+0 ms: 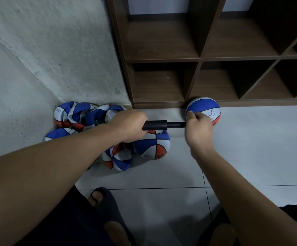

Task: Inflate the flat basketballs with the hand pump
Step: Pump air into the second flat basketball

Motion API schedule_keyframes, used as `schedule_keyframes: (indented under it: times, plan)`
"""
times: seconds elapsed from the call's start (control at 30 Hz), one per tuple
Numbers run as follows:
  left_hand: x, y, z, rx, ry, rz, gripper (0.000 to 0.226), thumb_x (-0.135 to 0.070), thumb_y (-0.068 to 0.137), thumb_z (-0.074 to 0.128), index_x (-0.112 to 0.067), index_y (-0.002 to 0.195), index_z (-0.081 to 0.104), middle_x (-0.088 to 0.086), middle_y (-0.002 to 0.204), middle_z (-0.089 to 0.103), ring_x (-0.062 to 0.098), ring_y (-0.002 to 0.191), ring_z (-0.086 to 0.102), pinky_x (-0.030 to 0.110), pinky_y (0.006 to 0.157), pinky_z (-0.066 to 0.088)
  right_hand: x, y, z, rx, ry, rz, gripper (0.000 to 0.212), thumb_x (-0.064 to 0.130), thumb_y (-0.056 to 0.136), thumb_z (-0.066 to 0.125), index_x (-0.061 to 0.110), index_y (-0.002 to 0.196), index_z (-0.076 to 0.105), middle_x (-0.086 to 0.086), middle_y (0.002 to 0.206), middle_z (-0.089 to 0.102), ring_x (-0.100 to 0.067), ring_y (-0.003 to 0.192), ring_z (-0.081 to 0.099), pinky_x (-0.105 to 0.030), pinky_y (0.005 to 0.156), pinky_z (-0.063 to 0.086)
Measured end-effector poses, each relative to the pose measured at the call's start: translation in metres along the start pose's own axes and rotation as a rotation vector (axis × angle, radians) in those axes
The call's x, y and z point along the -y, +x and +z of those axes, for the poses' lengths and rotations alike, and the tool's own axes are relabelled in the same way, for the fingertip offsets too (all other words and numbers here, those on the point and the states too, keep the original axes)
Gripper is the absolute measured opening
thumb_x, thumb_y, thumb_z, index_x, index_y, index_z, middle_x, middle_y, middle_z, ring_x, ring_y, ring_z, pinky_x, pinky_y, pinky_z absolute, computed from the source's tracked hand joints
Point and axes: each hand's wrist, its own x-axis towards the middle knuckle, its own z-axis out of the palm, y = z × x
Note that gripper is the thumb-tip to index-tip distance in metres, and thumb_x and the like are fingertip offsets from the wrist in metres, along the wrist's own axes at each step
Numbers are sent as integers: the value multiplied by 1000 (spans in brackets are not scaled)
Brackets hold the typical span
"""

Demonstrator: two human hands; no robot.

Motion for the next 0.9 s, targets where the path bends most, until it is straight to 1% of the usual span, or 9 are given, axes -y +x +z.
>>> schedule_keyframes:
  times: [0.07, 0.2, 0.37, 0.43, 0.53, 0.6, 0.73, 0.83, 0.9]
  plan:
    - [-3, -1, -3, -4, 24, 12, 23, -28, 96, 64, -24, 74, 60, 0, 73, 63, 21, 64, 63, 36, 56, 53, 2, -8, 6, 35, -4, 1, 32, 32, 112, 47, 9, 94, 61, -1, 80, 61, -14, 73, 54, -38, 72, 47]
    - [-12, -4, -2, 4, 89, 35, 18, -28, 94, 66, -24, 77, 61, -1, 75, 61, 20, 65, 62, 32, 54, 47, 0, -18, 16, 108, 4, 22, 36, 33, 113, 46, 4, 100, 63, -4, 75, 56, -17, 67, 50, -36, 62, 41]
    - [-12, -4, -1, 3, 107, 58, 19, -32, 94, 67, -26, 78, 59, -2, 76, 60, 19, 65, 60, 32, 54, 44, 1, -21, 23, 162, 23, 43, 37, 35, 113, 46, 6, 99, 62, -4, 76, 55, -18, 70, 51, -37, 65, 42]
    - [-10, -3, 0, -5, 116, 76, 19, -32, 94, 67, -26, 78, 59, -3, 76, 60, 18, 65, 60, 32, 54, 46, 1, -21, 22, 166, 36, 50, 36, 35, 113, 46, 5, 101, 62, -4, 78, 54, -18, 71, 50, -38, 66, 42]
    - [-7, -2, 1, 2, 94, 91, 18, -30, 94, 68, -25, 78, 61, -2, 73, 61, 18, 63, 60, 32, 54, 45, 2, -20, 21, 189, 18, 58, 37, 36, 113, 47, 4, 102, 63, -2, 76, 52, -17, 69, 48, -37, 65, 42]
    - [-3, -1, 2, -3, 71, 85, 20, -31, 95, 67, -25, 77, 61, -2, 72, 61, 19, 62, 61, 33, 53, 45, 3, -13, 16, 201, 1, 77, 38, 37, 112, 50, 4, 97, 63, -2, 73, 51, -18, 67, 47, -36, 64, 41]
    - [23, 2, -4, -56, 52, 29, 24, -41, 97, 67, -28, 77, 61, -5, 70, 64, 16, 60, 63, 34, 53, 53, 7, 20, -12, 72, 52, 144, 36, 35, 102, 58, 4, 85, 63, -7, 74, 53, -26, 69, 45, -39, 65, 40]
    - [35, 4, -8, -104, 55, 18, 24, -42, 95, 68, -28, 77, 62, -6, 67, 63, 15, 58, 62, 36, 54, 54, 10, 34, -27, 10, 96, 197, 25, 24, 99, 56, 13, 77, 54, -6, 72, 44, -27, 70, 40, -36, 57, 35]
    - [30, 5, -7, -108, 64, 21, 26, -41, 95, 69, -27, 74, 61, -6, 66, 62, 16, 58, 61, 35, 54, 54, 7, 33, -23, -12, 108, 171, 27, 20, 99, 54, 13, 73, 50, -3, 68, 41, -27, 70, 37, -37, 58, 32]
